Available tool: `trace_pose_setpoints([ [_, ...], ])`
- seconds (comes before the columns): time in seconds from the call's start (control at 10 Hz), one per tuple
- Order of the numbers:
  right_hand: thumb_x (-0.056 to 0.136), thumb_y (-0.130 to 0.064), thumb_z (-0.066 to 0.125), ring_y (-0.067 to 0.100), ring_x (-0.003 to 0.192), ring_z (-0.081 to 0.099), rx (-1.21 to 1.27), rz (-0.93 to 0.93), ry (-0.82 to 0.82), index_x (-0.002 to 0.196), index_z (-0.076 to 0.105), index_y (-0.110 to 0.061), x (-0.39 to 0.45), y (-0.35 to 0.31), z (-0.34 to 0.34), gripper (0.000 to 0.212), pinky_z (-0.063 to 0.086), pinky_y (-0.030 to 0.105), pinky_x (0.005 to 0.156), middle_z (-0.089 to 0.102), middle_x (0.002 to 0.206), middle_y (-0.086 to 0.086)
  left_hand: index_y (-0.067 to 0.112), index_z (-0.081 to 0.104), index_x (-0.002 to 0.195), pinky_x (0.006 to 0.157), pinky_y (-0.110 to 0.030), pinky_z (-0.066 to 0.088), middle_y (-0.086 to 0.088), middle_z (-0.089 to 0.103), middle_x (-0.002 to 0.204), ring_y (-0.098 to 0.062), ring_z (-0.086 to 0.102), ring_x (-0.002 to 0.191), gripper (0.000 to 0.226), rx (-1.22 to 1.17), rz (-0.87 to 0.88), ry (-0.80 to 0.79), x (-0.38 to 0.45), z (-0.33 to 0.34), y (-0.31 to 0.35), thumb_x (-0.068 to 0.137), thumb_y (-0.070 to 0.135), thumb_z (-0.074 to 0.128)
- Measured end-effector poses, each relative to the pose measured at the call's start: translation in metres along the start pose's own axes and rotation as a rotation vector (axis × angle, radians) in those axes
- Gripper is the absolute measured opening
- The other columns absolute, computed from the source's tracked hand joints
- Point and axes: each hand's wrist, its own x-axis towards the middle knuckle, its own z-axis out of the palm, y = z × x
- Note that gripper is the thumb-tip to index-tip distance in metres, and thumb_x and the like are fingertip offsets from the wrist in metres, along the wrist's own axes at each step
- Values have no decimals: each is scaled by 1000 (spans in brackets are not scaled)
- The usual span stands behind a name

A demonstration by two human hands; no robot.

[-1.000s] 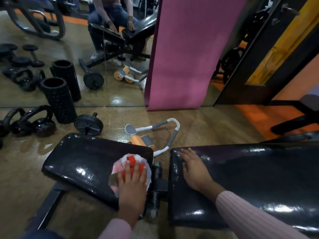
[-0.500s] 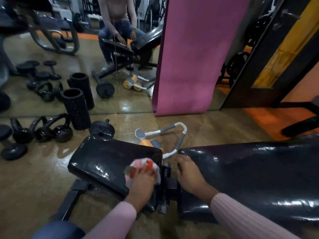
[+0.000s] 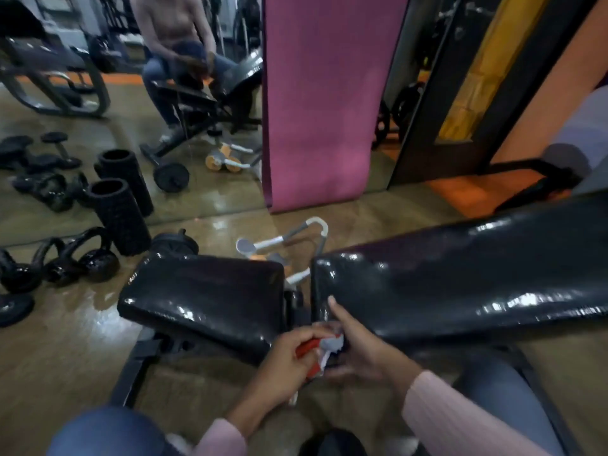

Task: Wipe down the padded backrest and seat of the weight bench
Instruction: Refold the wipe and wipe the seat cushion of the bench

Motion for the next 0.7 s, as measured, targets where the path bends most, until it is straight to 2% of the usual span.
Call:
trace_pose_setpoints([
  [0.1, 92, -52, 52, 18, 68, 68, 46, 84, -32, 96, 65, -10, -18, 18, -17, 44, 60, 34, 67, 69, 75, 8, 17, 72, 105, 95, -11, 38, 10, 66, 117, 3, 56, 113, 39, 93, 68, -46, -14, 28, -3, 82, -10, 56],
  [0.2, 96, -17, 52, 11, 61, 66, 136, 55, 64, 95, 66, -8, -23, 39, -33, 17, 55, 23, 53, 67, 78, 6, 14, 69, 109, 92, -13, 42, 5, 67, 114, -2, 59, 110, 41, 46, 41, -110, -25, 44, -7, 77, -10, 62],
  [0.3, 87, 8, 41, 14, 74, 64, 183, -6, 74, 115, 63, -5, -29, 60, -49, 37, 53, 23, 65, 67, 99, 11, 11, 59, 115, 92, -27, 48, -6, 63, 119, -15, 60, 109, 43, -172, -75, -106, -31, 52, -14, 74, 7, 72],
  [0.4, 86, 12, 42, 20, 85, 63, 266, -1, 63, 124, 55, -7, -43, 76, -58, 44, 57, 28, 66, 64, 106, 14, 21, 47, 127, 96, -33, 47, -2, 58, 125, -9, 58, 104, 60, -189, -403, 1, -31, 56, -44, 76, 27, 79],
  [0.5, 86, 8, 44, 28, 98, 60, 297, 87, 60, 128, 54, -6, -47, 97, -63, 45, 59, 33, 65, 60, 117, 16, 30, 51, 127, 91, -42, 45, -1, 67, 111, -19, 64, 96, 69, -332, -835, -251, -38, 64, -75, 69, 57, 75],
  [0.6, 86, 9, 41, 29, 98, 60, 258, 154, 5, 120, 56, -10, -39, 116, -65, 42, 58, 33, 68, 61, 112, 15, 16, 57, 120, 81, -41, 47, -10, 69, 103, -24, 65, 84, 56, -439, -1012, -312, -48, 72, -106, 78, 50, 69],
  [0.7, 83, 9, 43, 27, 87, 58, 90, 256, 73, 97, 61, -10, -26, 148, -62, 29, 56, 38, 71, 61, 98, 13, 6, 56, 120, 80, -44, 52, -14, 68, 99, -22, 68, 79, 50, -471, -1038, -235, -60, 73, -139, 77, 22, 74],
])
